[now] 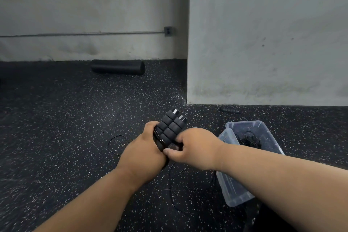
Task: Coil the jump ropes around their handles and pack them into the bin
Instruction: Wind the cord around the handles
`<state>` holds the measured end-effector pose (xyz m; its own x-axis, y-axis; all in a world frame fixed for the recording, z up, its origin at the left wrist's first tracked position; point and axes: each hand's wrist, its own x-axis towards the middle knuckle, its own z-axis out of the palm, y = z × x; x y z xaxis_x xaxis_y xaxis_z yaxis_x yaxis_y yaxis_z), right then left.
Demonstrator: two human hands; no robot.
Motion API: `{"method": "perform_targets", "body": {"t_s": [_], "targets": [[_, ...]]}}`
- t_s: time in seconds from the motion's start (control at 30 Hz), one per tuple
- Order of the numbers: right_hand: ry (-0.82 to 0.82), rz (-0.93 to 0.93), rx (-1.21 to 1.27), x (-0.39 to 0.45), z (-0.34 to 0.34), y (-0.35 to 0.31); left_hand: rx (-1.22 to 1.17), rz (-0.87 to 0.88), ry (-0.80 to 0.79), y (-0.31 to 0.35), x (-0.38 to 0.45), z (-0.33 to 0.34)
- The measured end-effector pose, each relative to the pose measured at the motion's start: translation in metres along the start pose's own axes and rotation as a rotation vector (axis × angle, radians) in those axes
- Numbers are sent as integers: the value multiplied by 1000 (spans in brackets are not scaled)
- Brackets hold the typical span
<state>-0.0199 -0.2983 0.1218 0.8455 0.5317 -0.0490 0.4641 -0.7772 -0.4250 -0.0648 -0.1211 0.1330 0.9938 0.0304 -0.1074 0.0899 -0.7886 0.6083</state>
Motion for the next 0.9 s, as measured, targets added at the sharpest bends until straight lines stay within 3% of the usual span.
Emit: {"method": "perform_targets", "body": {"t_s": [0.13,0.23,0.37,0.67,0.8,0.9], "targets": [[-25,-64,-80,2,-7,6,-169,-11,-179,-6,3,-2],[-61,-164,-114,3,-8,13,-254,-14,-216,-12,4,-2],[-75,-262,-149,2,-7,13,-277,-27,-132,-13,2,3],[-88,-296,-332,-5,-21,11,65,-32,42,-21,13,7],[-126,-372,-375,-12,-34,-3,394,24,-166,-27,14,15],[-106,-303,-69,-11,-48,-5,472,238,-377,-22,8,31]]}}
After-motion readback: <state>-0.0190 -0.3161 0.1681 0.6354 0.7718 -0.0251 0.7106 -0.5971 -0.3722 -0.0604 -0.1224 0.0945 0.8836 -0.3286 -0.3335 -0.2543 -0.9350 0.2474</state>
